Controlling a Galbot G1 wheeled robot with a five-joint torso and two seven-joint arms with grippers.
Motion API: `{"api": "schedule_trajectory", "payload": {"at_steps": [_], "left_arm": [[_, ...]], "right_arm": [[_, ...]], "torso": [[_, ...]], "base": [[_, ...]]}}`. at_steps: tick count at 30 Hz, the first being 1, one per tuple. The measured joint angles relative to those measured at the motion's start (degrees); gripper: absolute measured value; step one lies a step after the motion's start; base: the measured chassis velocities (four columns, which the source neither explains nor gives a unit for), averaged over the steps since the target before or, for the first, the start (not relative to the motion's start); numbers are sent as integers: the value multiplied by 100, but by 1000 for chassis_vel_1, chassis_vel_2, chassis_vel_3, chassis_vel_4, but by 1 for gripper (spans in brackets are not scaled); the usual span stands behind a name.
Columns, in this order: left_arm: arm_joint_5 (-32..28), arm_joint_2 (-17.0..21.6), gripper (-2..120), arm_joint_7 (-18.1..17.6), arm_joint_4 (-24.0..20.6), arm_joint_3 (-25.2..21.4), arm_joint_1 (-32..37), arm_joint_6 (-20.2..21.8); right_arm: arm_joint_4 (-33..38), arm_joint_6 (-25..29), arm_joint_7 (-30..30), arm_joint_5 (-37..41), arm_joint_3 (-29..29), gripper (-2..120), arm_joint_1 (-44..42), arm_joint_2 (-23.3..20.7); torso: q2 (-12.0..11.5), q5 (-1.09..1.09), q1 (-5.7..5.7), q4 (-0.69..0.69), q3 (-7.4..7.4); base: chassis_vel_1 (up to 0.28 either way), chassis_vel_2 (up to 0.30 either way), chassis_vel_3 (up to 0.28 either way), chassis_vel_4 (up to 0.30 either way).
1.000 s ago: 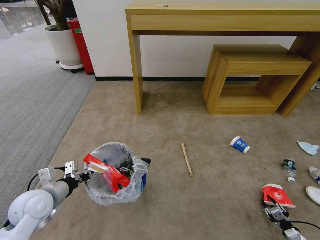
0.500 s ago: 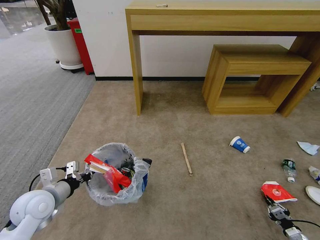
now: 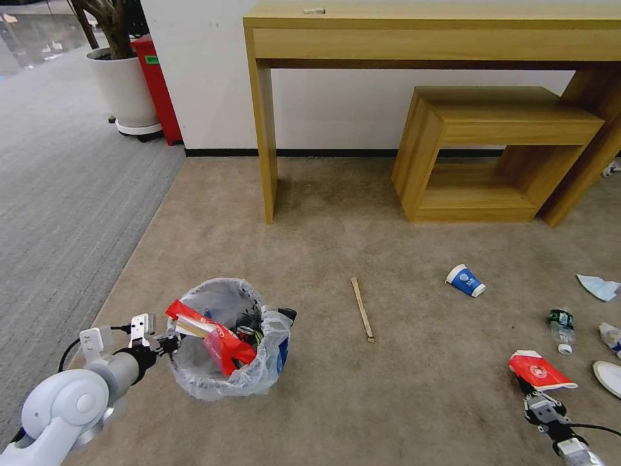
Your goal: Pick up the trash bin and place the garbage on the floor into it.
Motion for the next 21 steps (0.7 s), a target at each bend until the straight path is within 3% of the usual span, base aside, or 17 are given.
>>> {"api": "schedule_trajectory", "payload": {"at_steps": [16,21], "left_arm": [[64,-4,0,42,161,69,-54,-14],[115,-42,0,47,212,152,-95,-24]], "right_arm": [[652,-4,-76,306,-4,0,-354,-175],[1424,-89,-92,535,-2,0,-721,-301]], "torso": [[0,1,0,0,0],[0,0,0,-1,0]], "base": [[0,0,0,0],[0,0,0,0]]}}
